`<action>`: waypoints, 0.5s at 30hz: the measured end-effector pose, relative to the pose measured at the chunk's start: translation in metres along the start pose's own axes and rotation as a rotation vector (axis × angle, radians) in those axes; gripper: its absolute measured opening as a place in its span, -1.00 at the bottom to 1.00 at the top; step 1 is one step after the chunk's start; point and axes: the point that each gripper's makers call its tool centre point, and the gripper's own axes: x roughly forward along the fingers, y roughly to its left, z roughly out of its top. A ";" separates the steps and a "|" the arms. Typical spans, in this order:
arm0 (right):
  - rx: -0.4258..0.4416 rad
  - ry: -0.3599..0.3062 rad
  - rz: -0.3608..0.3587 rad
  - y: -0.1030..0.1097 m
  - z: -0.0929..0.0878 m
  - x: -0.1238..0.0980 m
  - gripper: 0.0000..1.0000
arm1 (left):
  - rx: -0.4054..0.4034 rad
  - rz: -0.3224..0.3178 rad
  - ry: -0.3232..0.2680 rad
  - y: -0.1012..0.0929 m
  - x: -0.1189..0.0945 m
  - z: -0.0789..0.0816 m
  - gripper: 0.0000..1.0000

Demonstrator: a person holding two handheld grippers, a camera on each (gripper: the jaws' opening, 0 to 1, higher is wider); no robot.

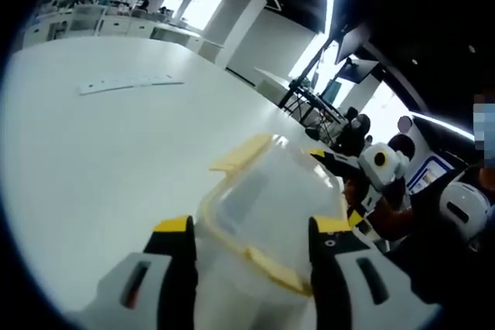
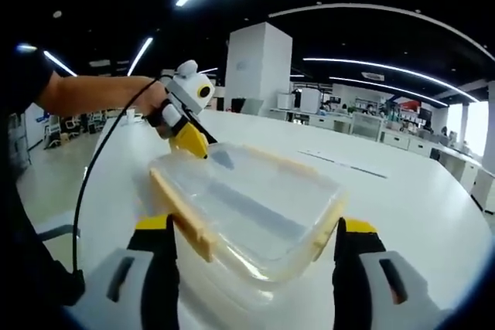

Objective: Snap each plastic latch of the storage box into its locked position after aligning the lid with the box until every specified latch is closed and the lid sits flush.

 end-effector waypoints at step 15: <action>-0.025 0.059 -0.042 -0.003 -0.006 0.001 0.55 | -0.015 -0.005 -0.003 0.000 -0.001 -0.001 0.12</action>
